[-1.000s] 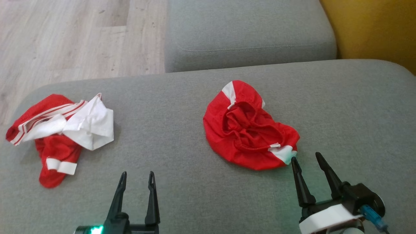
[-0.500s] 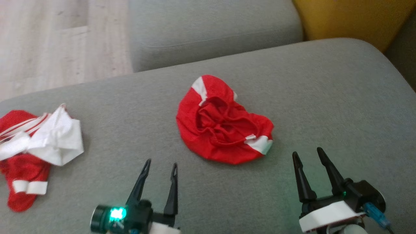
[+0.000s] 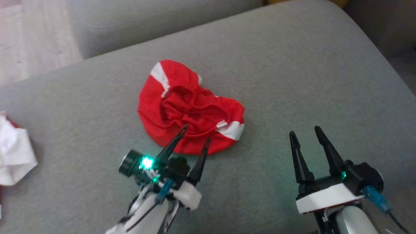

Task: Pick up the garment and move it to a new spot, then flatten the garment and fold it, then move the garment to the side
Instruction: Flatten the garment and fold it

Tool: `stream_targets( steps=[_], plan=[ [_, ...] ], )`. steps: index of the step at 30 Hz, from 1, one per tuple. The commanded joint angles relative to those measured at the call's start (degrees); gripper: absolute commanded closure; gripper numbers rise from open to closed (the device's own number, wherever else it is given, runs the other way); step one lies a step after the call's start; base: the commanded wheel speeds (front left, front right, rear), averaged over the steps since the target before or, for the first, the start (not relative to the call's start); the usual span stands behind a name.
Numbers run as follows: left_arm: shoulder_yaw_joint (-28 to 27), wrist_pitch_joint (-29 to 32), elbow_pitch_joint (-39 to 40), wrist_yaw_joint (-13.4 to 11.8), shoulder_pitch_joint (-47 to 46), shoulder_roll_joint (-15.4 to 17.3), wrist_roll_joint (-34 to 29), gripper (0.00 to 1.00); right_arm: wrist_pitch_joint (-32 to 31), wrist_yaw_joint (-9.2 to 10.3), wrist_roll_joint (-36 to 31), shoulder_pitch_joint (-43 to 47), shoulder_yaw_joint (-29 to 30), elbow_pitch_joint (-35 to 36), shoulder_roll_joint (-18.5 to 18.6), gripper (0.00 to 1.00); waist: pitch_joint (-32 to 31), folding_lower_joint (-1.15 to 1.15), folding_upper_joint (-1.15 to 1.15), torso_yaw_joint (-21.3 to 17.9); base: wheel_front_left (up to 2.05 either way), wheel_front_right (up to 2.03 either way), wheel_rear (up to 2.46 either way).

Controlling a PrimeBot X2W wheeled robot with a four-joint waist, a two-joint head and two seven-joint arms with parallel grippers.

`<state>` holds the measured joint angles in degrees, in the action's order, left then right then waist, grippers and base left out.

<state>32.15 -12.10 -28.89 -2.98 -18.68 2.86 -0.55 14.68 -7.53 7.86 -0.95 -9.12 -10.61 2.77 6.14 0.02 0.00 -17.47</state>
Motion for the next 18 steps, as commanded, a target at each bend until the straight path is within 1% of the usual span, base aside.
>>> stream_targets(
  steps=[1,6,12,18],
  plan=[
    [-0.46,0.41,0.06,-0.11,-3.82,0.02,-0.01,0.0,0.32,0.04,0.51,-2.3,-1.46,1.91,0.1,0.0,1.63,-0.02,0.0,-1.94,0.0,0.0,0.0],
    [2.15,1.12,-3.39,-0.19,-7.74,0.02,0.77,0.0,0.32,0.04,1.02,-2.97,-1.54,1.87,0.1,0.0,2.59,-0.02,0.0,-3.6,0.0,0.0,0.0],
    [4.91,1.63,-8.63,0.33,-12.69,0.19,-0.62,0.0,0.32,0.04,1.81,-3.43,-1.63,1.94,0.1,0.0,3.63,-0.02,0.0,-5.09,0.0,0.0,0.0],
    [5.39,2.34,-13.16,-0.05,-15.37,0.27,-0.95,0.0,0.32,0.04,3.18,-3.79,-2.53,2.03,0.1,0.0,4.39,-0.02,0.0,-6.24,0.0,0.0,0.0]
  ],
)
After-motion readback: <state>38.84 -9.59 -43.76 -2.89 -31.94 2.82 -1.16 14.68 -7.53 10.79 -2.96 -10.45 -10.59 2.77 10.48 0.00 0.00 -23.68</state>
